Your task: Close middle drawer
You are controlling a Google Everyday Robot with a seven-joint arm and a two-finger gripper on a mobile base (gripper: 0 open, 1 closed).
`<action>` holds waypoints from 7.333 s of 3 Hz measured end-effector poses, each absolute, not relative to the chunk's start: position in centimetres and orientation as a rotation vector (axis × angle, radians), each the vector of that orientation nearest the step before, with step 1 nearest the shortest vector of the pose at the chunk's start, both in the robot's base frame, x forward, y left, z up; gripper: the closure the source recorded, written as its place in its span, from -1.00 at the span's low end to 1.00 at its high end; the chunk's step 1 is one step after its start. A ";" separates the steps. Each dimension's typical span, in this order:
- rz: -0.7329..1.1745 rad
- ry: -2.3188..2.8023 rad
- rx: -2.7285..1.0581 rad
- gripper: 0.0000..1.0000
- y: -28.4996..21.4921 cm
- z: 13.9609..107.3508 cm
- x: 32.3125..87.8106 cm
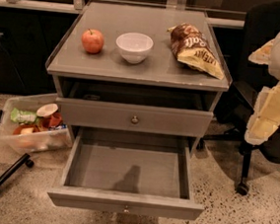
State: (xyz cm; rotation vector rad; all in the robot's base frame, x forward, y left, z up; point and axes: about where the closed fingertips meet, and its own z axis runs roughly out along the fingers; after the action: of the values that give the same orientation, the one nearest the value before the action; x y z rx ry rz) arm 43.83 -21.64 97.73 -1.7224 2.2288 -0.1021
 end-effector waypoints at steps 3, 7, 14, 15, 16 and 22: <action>-0.035 2.211 -1.656 -1.00 -20.6 93.8 43.3; 0.323 1.939 -1.413 -1.00 -15.1 75.5 44.4; 0.587 2.209 -1.180 0.31 -19.0 51.3 40.8; 0.617 2.235 -1.139 0.77 -19.8 47.9 40.8; 0.651 2.220 -1.144 1.00 -20.1 45.3 41.4; 0.567 2.061 -1.397 -1.00 -19.3 42.1 45.1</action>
Offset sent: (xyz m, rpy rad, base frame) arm -0.0035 0.0044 -0.0206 0.0359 0.0008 -0.0126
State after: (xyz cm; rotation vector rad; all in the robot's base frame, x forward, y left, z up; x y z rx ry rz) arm 45.06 -19.33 42.07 -1.3972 2.0605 0.5675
